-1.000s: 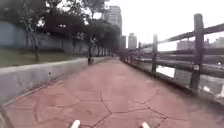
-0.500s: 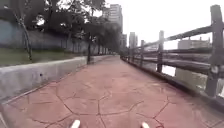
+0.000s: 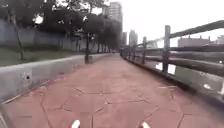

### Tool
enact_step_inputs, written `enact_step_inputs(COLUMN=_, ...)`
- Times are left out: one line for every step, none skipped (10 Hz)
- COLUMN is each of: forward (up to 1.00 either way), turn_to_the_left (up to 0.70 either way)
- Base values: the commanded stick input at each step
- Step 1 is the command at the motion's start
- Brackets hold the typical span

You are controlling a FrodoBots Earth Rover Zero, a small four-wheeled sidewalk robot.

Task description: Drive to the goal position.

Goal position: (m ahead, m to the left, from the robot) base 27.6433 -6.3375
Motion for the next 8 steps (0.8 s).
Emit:
enact_step_inputs(forward=0.70, turn_to_the_left=0.00)
enact_step_inputs(forward=0.70, turn_to_the_left=0.00)
enact_step_inputs(forward=0.70, turn_to_the_left=0.00)
enact_step_inputs(forward=0.70, turn_to_the_left=0.00)
enact_step_inputs(forward=0.70, turn_to_the_left=0.00)
enact_step_inputs(forward=0.70, turn_to_the_left=0.00)
enact_step_inputs(forward=0.70, turn_to_the_left=0.00)
enact_step_inputs(forward=0.70, turn_to_the_left=0.00)
